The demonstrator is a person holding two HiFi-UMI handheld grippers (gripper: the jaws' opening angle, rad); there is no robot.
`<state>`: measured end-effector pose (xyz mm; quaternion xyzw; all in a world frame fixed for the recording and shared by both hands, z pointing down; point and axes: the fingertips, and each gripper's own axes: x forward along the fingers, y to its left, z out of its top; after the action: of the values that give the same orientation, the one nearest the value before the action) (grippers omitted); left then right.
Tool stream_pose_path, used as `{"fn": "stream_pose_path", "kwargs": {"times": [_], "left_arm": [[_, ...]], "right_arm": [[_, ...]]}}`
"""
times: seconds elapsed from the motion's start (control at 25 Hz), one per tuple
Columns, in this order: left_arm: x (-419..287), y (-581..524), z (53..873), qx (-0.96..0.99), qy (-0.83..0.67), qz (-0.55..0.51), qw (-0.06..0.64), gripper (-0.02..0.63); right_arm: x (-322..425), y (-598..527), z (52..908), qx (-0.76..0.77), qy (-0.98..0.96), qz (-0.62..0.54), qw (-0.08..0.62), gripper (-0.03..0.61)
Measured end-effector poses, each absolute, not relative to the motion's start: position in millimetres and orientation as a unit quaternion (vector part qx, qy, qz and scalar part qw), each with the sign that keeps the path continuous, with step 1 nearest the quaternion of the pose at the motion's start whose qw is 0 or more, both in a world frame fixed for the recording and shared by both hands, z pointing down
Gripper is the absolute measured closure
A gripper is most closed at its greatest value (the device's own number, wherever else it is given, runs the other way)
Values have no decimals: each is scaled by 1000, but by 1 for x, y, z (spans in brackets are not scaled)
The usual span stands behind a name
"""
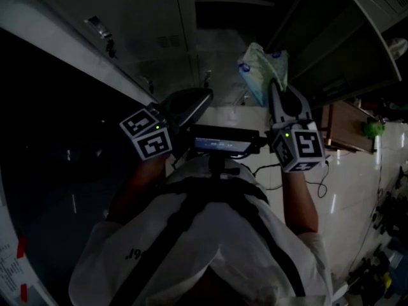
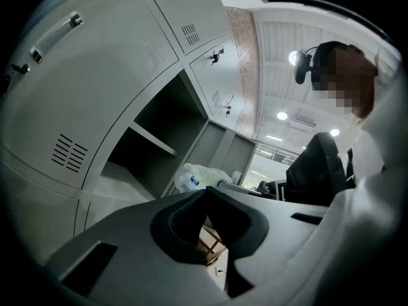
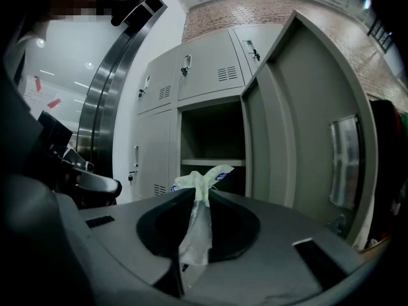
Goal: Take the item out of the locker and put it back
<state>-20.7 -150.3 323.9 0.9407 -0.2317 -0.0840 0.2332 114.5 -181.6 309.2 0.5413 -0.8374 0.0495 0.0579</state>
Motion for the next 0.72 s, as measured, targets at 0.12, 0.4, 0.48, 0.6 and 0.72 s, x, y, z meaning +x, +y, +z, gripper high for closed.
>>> {"fn": "stream_pose_path", "kwargs": {"times": [0.12, 0.4, 0.48, 0.6, 0.72], "left_arm": [[-21, -147, 332, 939, -230, -80, 243, 611], [-19, -140, 347, 936, -226, -71, 259, 611], [-19, -137, 351, 936, -224, -68, 263, 611], [-18, -135, 356, 936, -221, -63, 266, 611], [-17, -132, 362, 936, -220, -59, 269, 611]], "right_arm": [[119, -177, 317, 546, -834, 60, 59, 534], [124, -168, 334, 547, -832, 73, 63, 534], [121, -165, 337, 545, -833, 79, 64, 534], [116, -163, 340, 543, -833, 87, 67, 534], [114, -161, 346, 539, -836, 86, 64, 534]]}}
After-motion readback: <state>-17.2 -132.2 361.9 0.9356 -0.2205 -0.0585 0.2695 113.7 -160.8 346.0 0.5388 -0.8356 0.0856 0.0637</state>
